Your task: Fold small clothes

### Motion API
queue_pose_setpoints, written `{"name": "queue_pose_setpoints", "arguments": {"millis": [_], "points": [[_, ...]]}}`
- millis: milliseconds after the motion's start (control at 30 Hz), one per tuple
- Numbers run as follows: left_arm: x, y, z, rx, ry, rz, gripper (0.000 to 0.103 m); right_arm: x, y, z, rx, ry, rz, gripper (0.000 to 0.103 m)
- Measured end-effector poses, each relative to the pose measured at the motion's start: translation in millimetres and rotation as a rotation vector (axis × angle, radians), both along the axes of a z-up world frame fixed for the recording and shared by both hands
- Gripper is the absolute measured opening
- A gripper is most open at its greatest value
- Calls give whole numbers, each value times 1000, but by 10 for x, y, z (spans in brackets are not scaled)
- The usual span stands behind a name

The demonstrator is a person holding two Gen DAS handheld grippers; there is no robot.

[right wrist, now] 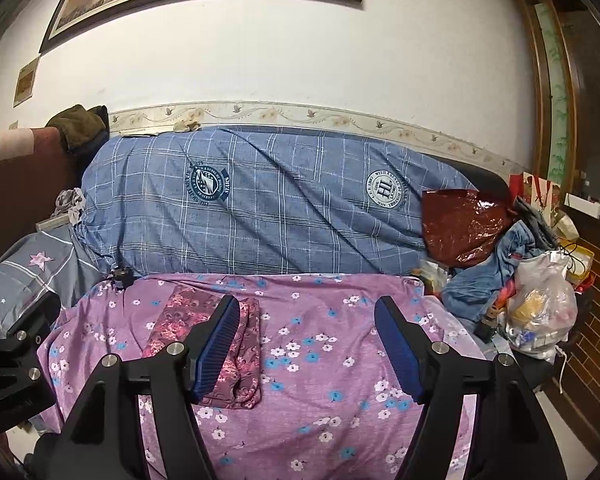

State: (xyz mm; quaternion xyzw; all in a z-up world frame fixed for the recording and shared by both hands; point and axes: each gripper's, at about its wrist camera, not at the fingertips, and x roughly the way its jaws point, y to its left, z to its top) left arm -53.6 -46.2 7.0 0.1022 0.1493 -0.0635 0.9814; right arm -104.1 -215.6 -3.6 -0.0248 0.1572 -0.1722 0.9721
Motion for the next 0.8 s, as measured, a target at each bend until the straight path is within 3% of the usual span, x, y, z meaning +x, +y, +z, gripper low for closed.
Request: {"name": "queue_pose_setpoints", "arguments": {"millis": [800], "points": [[-106, 11, 101, -25, -15, -20, 103, -59, 77, 49, -26, -3, -5, 73]]}}
